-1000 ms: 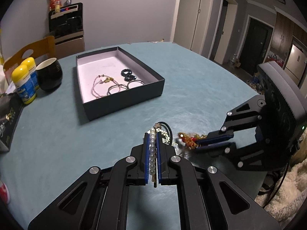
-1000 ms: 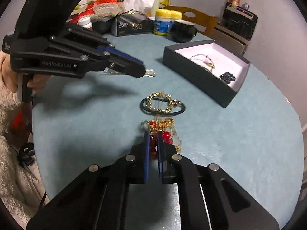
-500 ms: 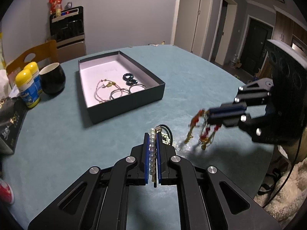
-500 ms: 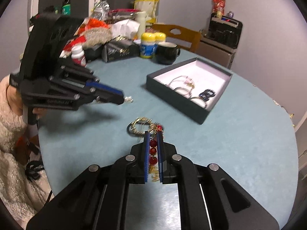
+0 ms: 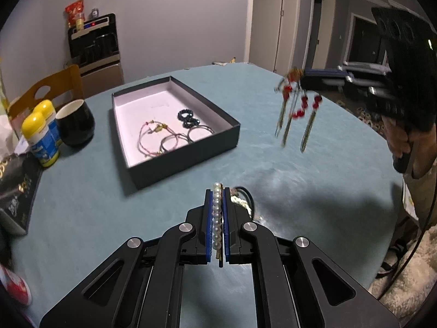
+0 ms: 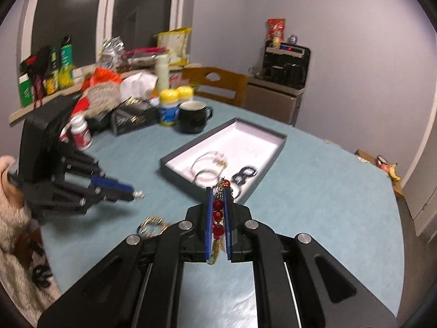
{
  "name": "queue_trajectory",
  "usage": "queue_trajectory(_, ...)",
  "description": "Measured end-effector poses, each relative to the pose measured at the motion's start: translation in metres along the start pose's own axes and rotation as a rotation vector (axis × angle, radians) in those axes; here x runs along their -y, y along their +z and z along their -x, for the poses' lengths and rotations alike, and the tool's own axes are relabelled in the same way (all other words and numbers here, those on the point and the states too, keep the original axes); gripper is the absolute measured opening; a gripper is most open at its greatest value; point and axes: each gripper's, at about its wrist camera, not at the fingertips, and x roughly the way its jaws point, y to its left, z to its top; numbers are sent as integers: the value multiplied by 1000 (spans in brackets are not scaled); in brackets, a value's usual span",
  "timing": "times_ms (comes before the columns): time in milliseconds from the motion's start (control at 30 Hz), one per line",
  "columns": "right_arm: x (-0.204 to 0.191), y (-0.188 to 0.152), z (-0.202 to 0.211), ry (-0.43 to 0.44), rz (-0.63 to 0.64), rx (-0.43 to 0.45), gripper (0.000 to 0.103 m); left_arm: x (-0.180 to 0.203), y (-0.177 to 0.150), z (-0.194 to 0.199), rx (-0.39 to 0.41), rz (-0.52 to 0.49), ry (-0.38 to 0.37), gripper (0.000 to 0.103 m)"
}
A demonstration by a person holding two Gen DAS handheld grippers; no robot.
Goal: Organize jewelry
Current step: 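Carry the pearl clip with the left tool while the right tool carries the earrings into the box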
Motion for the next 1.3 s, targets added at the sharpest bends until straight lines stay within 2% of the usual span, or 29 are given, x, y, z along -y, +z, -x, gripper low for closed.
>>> queue_trajectory(400,21,56,-49,-7,-51,87,7,-57,72,-39,58,25,121,7)
queue_trajectory(567,25,71,-82,-14,-81,95,7,-87,100,-75,45,82,108,7)
queue_trajectory(700,34,76,-111,-33,-121,117,7,-107,103,-106,15,133,107,7)
queue_trajectory(800,45,73,-140,-49,-153,83,7,-114,102,-130,-32,129,128,7)
queue_trajectory(933,59,64,-175,-49,-191,21,7,-122,101,-143,-54,141,143,7)
queue_trajectory(1100,65,50,-194,-48,-196,-27,7,-128,95,-152,-69,143,179,6)
queue_trajectory(1300,67,40,-210,-17,-205,-95,7,-119,93,-152,-70,98,180,7)
